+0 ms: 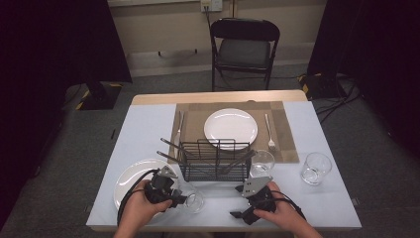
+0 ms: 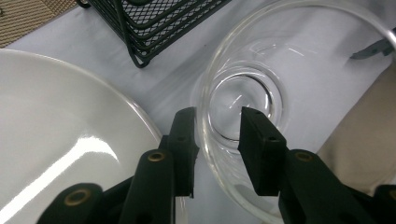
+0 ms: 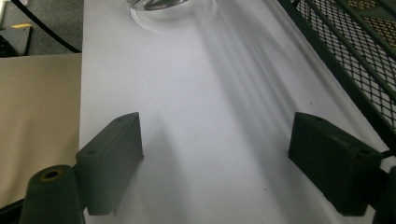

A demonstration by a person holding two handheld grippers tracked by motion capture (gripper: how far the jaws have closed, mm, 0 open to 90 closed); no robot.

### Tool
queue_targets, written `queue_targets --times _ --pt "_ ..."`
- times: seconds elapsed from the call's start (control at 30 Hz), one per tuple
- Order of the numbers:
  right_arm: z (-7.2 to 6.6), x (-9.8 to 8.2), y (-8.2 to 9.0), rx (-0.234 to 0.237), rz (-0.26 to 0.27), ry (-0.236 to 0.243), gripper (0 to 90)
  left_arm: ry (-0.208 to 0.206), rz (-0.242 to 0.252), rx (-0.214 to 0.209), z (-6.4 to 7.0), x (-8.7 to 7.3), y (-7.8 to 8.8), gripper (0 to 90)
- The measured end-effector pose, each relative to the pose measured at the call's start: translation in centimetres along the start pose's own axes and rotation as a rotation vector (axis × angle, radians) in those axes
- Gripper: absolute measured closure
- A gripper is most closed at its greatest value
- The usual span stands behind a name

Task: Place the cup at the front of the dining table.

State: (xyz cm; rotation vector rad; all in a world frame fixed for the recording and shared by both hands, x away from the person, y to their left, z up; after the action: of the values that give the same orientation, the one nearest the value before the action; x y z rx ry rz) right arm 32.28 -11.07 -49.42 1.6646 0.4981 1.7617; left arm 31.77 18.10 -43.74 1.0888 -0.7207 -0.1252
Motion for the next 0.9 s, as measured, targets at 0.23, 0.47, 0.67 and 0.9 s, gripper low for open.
queue_targets --times 0.23,0.47,0.67,0.9 --pt "0.00 0.00 0.00 -0.001 0.000 -0.001 16.1 -0.012 0.027 0.019 0.15 -0.21 -0.50 74.6" --pt "0.00 -0.01 0.00 0.000 -0.001 0.000 16.1 -0.015 0.046 0.020 0.26 -0.23 -0.81 78.3" --pt "0.00 0.00 0.00 0.000 0.000 0.001 16.1 -0.027 0.050 0.021 0.48 -0.32 -0.90 82.6" --pt "-0.01 0.00 0.01 0.000 -0.001 -0.003 16.1 -0.027 0.055 0.003 0.54 -0.47 -0.83 83.6"
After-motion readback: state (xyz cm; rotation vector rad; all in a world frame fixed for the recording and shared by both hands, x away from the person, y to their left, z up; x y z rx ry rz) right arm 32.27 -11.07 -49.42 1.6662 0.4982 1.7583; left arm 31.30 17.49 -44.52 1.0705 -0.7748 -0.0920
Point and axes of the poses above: each handheld gripper's, and its own axes: y roughly backward along the jaws, x roughly out of its top, z roughly to its right, the point moved 2 cm from there along -y, roughly forward along the jaws, and after that the axes turned 10 degrees about y, right-handed, at the moved point
